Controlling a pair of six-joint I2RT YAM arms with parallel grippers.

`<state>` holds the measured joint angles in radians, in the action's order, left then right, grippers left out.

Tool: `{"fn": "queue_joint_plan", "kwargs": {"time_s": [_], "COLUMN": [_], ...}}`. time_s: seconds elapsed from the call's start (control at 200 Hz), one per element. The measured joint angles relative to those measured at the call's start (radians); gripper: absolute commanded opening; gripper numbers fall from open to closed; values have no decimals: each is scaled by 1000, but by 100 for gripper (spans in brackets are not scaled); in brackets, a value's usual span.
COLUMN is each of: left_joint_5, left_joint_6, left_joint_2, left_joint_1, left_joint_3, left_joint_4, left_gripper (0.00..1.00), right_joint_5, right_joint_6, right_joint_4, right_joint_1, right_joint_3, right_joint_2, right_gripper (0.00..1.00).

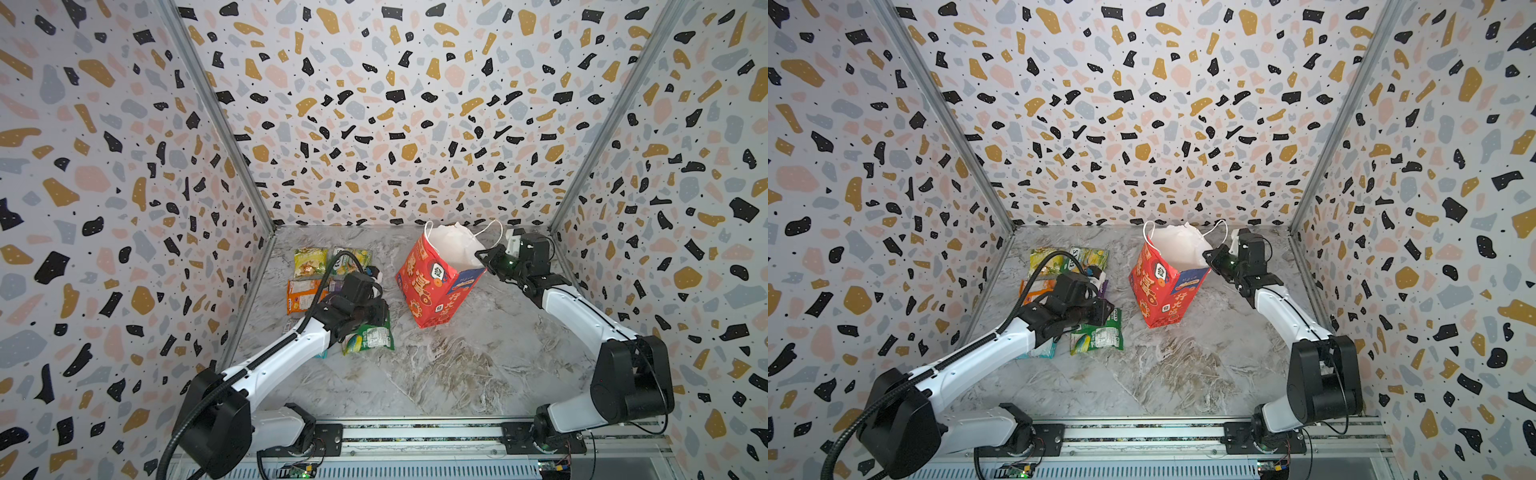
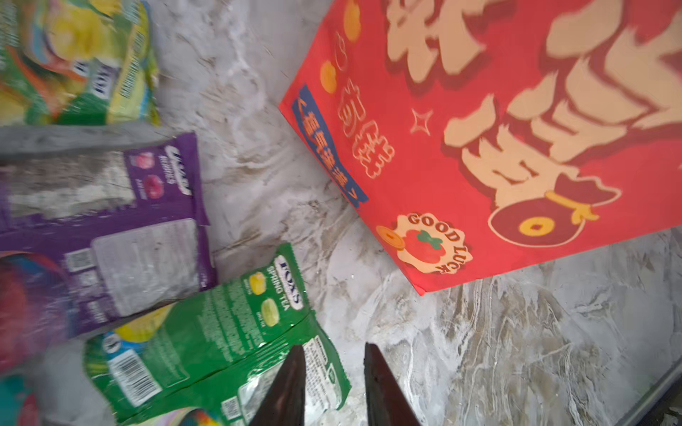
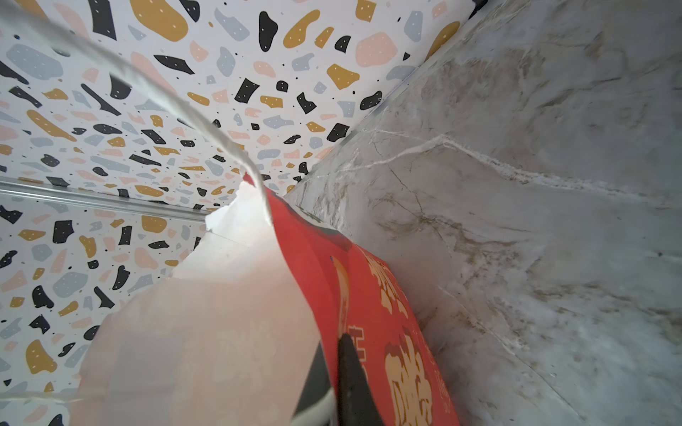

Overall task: Take the snacks out of the paper bag
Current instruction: Rotate the snack at the center of the table, then place the paper bag at the top-center of the table.

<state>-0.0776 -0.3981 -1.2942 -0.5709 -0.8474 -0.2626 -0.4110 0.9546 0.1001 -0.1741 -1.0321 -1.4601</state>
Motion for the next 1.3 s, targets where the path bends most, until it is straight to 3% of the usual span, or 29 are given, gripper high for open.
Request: {"fn": "queue_joint_plan", "kwargs": {"time_s": [0.24, 0.506, 0.721, 1.161, 1.301], "left_joint_5": [1, 33, 80, 175, 193], "left_joint_6": [-26, -64, -87, -59, -35], "left_joint_2": [-121, -226, -219, -132, -99], "left_joint_1": [-61, -69, -69, -54, -52], "left_joint_3": [30, 104, 161, 161, 158], "left_joint_4": [169, 269, 257, 40, -13], "left_gripper": [24, 22, 22, 21, 26], "right_joint_5": [87, 133, 167, 214, 214], "right_joint_6": [4, -19, -21, -18, -9], "right_joint_4": [5, -10, -20, -31, -31], "right_joint_1": [-11, -47, -68, -97, -108], "right_joint_3": [0, -26, -39, -50, -50], "right_joint_2": [51, 28, 23, 21, 21], "right_gripper": [7, 7, 10, 13, 23]}}
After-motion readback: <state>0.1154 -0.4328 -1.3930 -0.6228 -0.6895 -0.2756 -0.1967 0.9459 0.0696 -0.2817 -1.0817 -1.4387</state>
